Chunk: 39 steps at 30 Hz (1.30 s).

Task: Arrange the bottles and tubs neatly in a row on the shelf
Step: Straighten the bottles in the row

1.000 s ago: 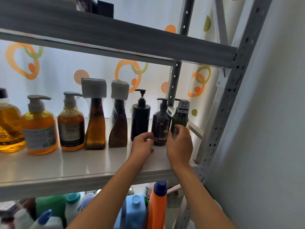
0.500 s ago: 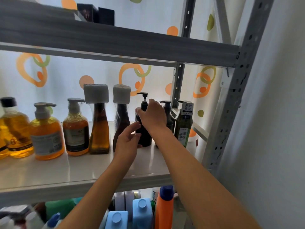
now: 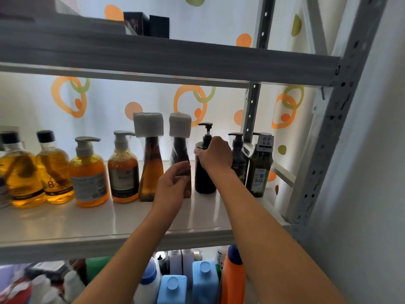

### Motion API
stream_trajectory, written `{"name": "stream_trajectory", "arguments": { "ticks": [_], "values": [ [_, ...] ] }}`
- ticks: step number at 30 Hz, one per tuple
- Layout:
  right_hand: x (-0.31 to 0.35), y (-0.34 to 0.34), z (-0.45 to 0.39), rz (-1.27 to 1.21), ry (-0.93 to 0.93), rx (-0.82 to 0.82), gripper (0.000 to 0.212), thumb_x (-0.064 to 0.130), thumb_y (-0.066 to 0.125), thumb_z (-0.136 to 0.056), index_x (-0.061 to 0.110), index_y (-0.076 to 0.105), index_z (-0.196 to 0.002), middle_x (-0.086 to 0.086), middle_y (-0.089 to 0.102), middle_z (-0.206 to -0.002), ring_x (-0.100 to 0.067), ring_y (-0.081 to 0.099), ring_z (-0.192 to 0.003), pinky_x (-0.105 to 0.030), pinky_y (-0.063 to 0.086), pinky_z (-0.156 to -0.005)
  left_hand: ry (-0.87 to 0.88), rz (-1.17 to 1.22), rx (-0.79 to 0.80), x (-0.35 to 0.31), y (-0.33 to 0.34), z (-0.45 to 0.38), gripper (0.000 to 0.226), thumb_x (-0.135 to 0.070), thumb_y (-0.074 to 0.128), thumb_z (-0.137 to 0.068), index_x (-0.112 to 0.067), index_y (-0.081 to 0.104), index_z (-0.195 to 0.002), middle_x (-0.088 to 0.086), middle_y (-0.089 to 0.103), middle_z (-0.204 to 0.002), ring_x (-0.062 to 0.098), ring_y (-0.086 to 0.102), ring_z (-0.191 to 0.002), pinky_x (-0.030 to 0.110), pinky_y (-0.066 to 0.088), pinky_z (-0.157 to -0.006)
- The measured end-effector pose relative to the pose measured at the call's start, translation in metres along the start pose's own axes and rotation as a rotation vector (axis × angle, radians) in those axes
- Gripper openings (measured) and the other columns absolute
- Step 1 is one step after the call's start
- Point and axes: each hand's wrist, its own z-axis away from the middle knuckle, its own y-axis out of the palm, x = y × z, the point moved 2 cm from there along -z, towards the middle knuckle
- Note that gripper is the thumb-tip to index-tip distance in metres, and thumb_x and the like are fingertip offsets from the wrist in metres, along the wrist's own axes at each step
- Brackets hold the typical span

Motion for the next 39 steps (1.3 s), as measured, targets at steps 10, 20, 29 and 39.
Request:
{"name": "stream_trajectory", "arguments": {
  "ticks": [10,20,29,39],
  "values": [
    [0.007,-0.018,0.018,0.021,-0.003,0.06,0.04,0.034,0.071,-0.085,0.005,0.059,-0.109,-0.01,0.067,-0.11,-0.027,0.064,-0.105,-0.027,0.04,-0.071,-0.011,0.065,-0.017,-0.012,-0.009,0.01,0.034,-0.003,0.047,-0.098,-0.021,0.058,-0.125,-0.01,0.063,-0.113,0.005,0.062,-0.097,0.02,0.054,-0.067],
    [0.005,-0.019,0.033,-0.004,0.025,0.056,0.042,0.039,0.07,-0.084,0.005,0.06,-0.107,-0.01,0.067,-0.106,-0.029,0.064,-0.101,-0.029,0.041,-0.069,-0.003,0.021,-0.038,-0.014,-0.04,0.027,0.032,-0.006,0.048,-0.097,-0.022,0.059,-0.123,-0.008,0.058,-0.118,0.013,0.06,-0.107,0.021,0.055,-0.065],
    [0.025,-0.02,0.067,-0.177,-0.076,-0.134,0.046,0.041,0.062,-0.09,0.007,0.056,-0.121,-0.008,0.062,-0.121,-0.025,0.059,-0.112,-0.027,0.042,-0.083,-0.002,-0.053,-0.097,-0.023,-0.07,0.032,0.03,-0.011,0.047,-0.099,-0.018,0.058,-0.125,-0.003,0.058,-0.118,0.009,0.057,-0.099,0.007,0.045,-0.055],
    [0.078,0.031,0.109,-0.277,-0.205,0.021,0.038,0.039,0.062,-0.091,0.016,0.062,-0.122,-0.001,0.069,-0.117,-0.018,0.065,-0.104,-0.033,0.054,-0.09,-0.022,-0.036,-0.184,-0.013,-0.124,0.041,0.029,-0.007,0.045,-0.099,-0.017,0.059,-0.123,-0.004,0.062,-0.11,0.01,0.061,-0.096,0.022,0.054,-0.066]
  ]
}}
